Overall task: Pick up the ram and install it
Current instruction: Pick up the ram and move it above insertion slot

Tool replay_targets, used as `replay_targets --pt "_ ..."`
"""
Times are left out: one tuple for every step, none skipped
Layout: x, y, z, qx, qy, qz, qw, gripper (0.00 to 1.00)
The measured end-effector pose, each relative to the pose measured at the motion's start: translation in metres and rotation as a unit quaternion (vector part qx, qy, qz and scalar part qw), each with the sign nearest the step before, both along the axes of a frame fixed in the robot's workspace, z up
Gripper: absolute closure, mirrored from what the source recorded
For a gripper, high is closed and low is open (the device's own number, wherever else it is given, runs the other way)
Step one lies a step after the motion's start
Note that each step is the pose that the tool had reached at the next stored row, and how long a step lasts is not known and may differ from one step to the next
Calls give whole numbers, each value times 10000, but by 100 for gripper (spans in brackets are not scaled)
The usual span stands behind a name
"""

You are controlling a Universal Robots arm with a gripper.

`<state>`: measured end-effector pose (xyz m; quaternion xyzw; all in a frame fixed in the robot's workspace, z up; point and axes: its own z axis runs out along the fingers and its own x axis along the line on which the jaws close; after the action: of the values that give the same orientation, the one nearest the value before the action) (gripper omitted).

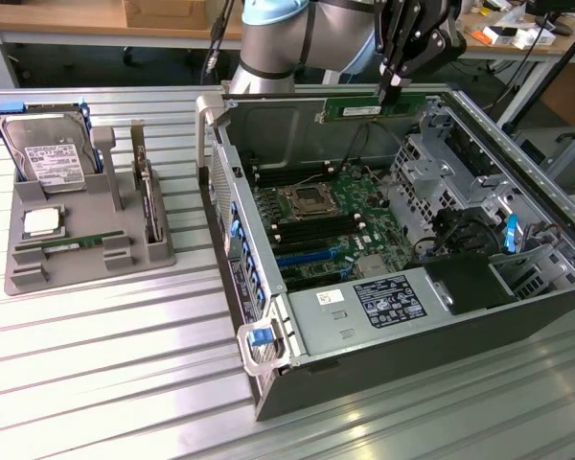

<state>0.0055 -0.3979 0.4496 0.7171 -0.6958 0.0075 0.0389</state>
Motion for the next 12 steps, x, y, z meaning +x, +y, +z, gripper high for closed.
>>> replay_targets --pt "25 0 -11 0 0 0 10000 88" --pt "53 0 -22 -1 0 0 10000 88" --pt "74 0 -31 -1 0 0 10000 88" --pt "98 0 -40 -2 0 0 10000 88" --pt "130 0 -50 -3 0 0 10000 88" --pt "152 0 -57 -5 0 0 10000 88" --pt "165 0 -61 -5 0 0 10000 88" --pt "199 0 -72 -7 0 0 10000 88" --pt "229 0 -82 -8 0 0 10000 88" --pt "256 0 -91 -9 0 0 10000 88" --pt "283 0 -99 -10 0 0 10000 88" --pt "301 0 -105 -10 0 0 10000 88"
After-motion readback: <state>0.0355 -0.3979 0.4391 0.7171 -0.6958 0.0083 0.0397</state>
